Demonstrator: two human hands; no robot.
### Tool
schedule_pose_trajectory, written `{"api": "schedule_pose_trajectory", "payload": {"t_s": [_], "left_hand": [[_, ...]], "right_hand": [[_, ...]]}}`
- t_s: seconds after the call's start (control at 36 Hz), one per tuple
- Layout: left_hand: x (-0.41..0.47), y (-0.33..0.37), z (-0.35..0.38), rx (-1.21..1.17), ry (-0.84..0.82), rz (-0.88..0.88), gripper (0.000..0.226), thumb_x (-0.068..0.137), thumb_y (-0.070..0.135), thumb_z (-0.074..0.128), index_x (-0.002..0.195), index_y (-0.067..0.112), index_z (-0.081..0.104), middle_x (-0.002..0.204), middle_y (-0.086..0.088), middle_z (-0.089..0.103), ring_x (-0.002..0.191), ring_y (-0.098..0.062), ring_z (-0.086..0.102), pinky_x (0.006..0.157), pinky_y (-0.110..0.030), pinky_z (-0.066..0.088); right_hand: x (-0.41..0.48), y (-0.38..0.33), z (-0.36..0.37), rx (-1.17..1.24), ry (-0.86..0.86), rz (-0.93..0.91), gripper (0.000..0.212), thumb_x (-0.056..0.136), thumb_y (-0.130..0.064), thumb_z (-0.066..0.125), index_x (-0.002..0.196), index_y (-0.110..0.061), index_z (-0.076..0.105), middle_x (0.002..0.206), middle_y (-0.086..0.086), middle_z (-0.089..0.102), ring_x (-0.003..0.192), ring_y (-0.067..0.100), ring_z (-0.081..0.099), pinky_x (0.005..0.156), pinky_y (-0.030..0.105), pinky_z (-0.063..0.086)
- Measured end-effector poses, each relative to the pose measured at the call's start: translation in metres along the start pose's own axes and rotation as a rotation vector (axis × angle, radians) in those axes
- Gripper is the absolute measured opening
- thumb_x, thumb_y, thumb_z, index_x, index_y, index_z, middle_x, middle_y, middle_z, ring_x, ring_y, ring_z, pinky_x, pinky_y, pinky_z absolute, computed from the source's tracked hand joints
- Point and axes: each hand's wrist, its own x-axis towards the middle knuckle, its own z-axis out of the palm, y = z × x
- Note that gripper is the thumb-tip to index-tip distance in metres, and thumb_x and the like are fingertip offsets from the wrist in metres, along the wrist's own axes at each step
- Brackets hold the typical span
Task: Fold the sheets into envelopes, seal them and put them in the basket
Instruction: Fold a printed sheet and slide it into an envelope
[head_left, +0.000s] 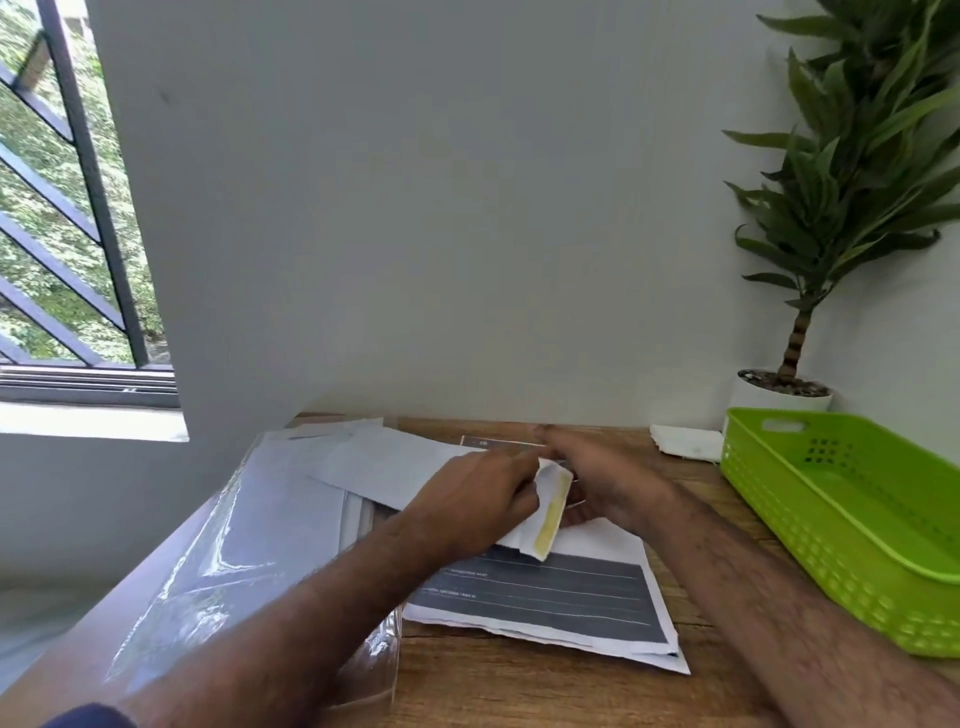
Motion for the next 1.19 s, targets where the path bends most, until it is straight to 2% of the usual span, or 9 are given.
{"api": "schedule_pose_trajectory", "payload": {"t_s": [0.25, 0.39, 0.5, 0.64, 0.78, 0.86, 1.0, 1.08, 1.19], "left_hand": [[0.002, 0.014, 0.004, -0.022, 0.04, 0.155, 0.025, 0.101, 0.043, 0.042, 0.1, 0.024, 0.058, 0.088, 0.005, 0.056, 0.079, -0.016, 0.054, 0.066, -0.035, 0.042], [0.008, -0.012, -0.009, -0.298, 0.342, -0.236, 0.06, 0.092, 0.068, 0.035, 0.075, 0.015, 0.056, 0.074, 0.0, 0.061, 0.074, -0.022, 0.059, 0.07, -0.043, 0.049], [0.011, -0.03, -0.03, -0.81, 0.536, -0.586, 0.063, 0.089, 0.074, 0.041, 0.095, 0.016, 0.064, 0.089, -0.005, 0.07, 0.076, -0.024, 0.068, 0.065, -0.039, 0.055], [0.012, -0.049, -0.043, -1.413, 0.452, -0.794, 0.046, 0.096, 0.051, 0.057, 0.114, 0.008, 0.063, 0.099, -0.017, 0.074, 0.083, -0.033, 0.074, 0.064, -0.041, 0.06], [0.012, -0.06, -0.031, -1.39, 0.424, -0.873, 0.034, 0.083, -0.012, 0.05, 0.115, -0.009, 0.061, 0.111, -0.03, 0.068, 0.092, -0.045, 0.069, 0.079, -0.055, 0.059], [0.012, -0.058, -0.023, -1.411, 0.381, -0.869, 0.036, 0.08, -0.016, 0.049, 0.113, -0.01, 0.061, 0.113, -0.033, 0.067, 0.092, -0.046, 0.067, 0.085, -0.058, 0.055], [0.015, -0.047, -0.002, -1.423, 0.169, -0.841, 0.035, 0.083, -0.015, 0.051, 0.116, -0.009, 0.062, 0.113, -0.03, 0.069, 0.098, -0.047, 0.068, 0.087, -0.06, 0.056], [0.014, -0.041, 0.011, -1.366, 0.055, -0.813, 0.033, 0.085, -0.018, 0.051, 0.115, -0.009, 0.061, 0.111, -0.028, 0.069, 0.094, -0.042, 0.068, 0.082, -0.052, 0.057], [0.01, -0.047, 0.026, -1.178, 0.013, -0.808, 0.044, 0.078, -0.011, 0.069, 0.12, -0.001, 0.057, 0.113, -0.024, 0.069, 0.098, -0.04, 0.07, 0.083, -0.054, 0.06]], "right_hand": [[-0.001, -0.002, -0.008, -0.198, 0.029, -0.022, 0.016, 0.09, -0.009, 0.063, 0.102, -0.007, 0.072, 0.082, 0.006, 0.07, 0.067, 0.019, 0.066, 0.057, 0.028, 0.053], [0.002, -0.009, -0.003, -0.081, 0.283, -0.376, 0.013, 0.086, -0.016, 0.074, 0.099, -0.016, 0.078, 0.087, 0.002, 0.078, 0.078, 0.018, 0.074, 0.063, 0.028, 0.059], [-0.019, -0.021, 0.018, -0.344, 0.563, -0.691, 0.018, 0.089, -0.022, 0.072, 0.105, -0.022, 0.08, 0.095, -0.01, 0.078, 0.078, 0.005, 0.071, 0.068, 0.018, 0.054], [-0.042, -0.016, 0.051, -0.818, 0.395, -1.026, 0.027, 0.091, -0.028, 0.068, 0.118, -0.025, 0.074, 0.107, -0.007, 0.076, 0.091, 0.009, 0.068, 0.083, 0.032, 0.057], [-0.047, -0.016, 0.057, -0.763, 0.113, -0.858, 0.058, 0.088, -0.07, 0.05, 0.116, -0.026, 0.075, 0.127, -0.009, 0.068, 0.113, 0.006, 0.057, 0.096, 0.033, 0.045], [-0.035, -0.016, 0.046, -0.58, 0.3, -0.793, 0.059, 0.089, -0.073, 0.047, 0.113, -0.027, 0.074, 0.121, -0.009, 0.07, 0.109, 0.007, 0.059, 0.096, 0.037, 0.05], [-0.008, -0.005, 0.017, -0.239, 0.373, -0.338, 0.065, 0.092, -0.034, 0.068, 0.149, -0.02, 0.038, 0.131, 0.004, 0.056, 0.111, 0.018, 0.059, 0.091, 0.031, 0.05], [0.01, 0.011, 0.002, 0.076, 0.2, -0.112, 0.064, 0.087, -0.006, 0.071, 0.143, -0.01, 0.042, 0.125, 0.01, 0.064, 0.107, 0.027, 0.066, 0.091, 0.041, 0.057], [0.022, 0.025, -0.005, 0.007, 0.231, -0.13, 0.061, 0.078, 0.001, 0.076, 0.133, -0.009, 0.05, 0.122, 0.012, 0.067, 0.106, 0.029, 0.068, 0.092, 0.049, 0.058]]}}
